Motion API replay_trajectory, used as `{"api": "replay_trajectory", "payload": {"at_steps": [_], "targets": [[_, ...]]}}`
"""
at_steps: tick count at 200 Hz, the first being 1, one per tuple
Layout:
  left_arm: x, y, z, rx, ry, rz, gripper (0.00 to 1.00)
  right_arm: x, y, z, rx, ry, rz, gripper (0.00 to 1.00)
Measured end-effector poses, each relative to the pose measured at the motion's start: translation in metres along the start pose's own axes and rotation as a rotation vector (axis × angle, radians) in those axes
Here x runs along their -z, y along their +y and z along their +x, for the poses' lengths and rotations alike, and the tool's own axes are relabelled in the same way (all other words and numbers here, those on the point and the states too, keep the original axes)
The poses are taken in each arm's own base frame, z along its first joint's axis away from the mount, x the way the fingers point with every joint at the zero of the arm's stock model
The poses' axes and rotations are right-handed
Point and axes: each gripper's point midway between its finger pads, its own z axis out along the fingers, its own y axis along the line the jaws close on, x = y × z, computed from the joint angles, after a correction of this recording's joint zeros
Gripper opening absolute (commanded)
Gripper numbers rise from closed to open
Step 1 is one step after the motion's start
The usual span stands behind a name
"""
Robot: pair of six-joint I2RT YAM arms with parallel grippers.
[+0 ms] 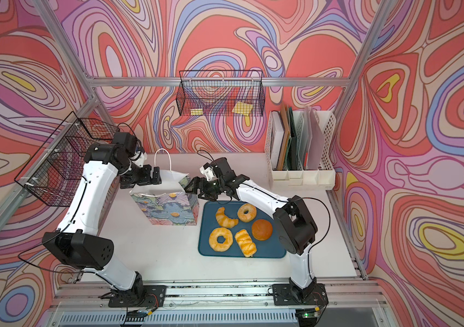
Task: Pack bread into a paper bag
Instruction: Move the paper bag to the center of the board, then pick up the clamp from the center of the board.
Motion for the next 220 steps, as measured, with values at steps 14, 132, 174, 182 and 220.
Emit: {"api": "replay_trajectory", "payload": {"at_steps": [14,132,174,182,220], "targets": [[0.007,-0.001,0.0,0.006,-0.021,0.004,1.0,0.001,0.001,0.0,0.0,-0.003,0.001,0.92],[0.106,-0.01,-0.003,0.015,-0.435,0.104,1.0,0.06,0.035,-0.023,0.141,-0.146,0.147,0.96],[0.14,-0.026,0.02,0.046,-0.603,0.264,0.98,0.183,0.047,-0.039,0.23,-0.411,0.328,0.98],[0.143,-0.031,0.024,0.046,-0.612,0.304,0.94,0.214,0.036,-0.041,0.208,-0.47,0.374,0.98],[0.134,-0.055,0.044,0.069,-0.572,0.491,0.92,0.305,-0.044,-0.011,0.021,-0.538,0.765,0.97]]}}
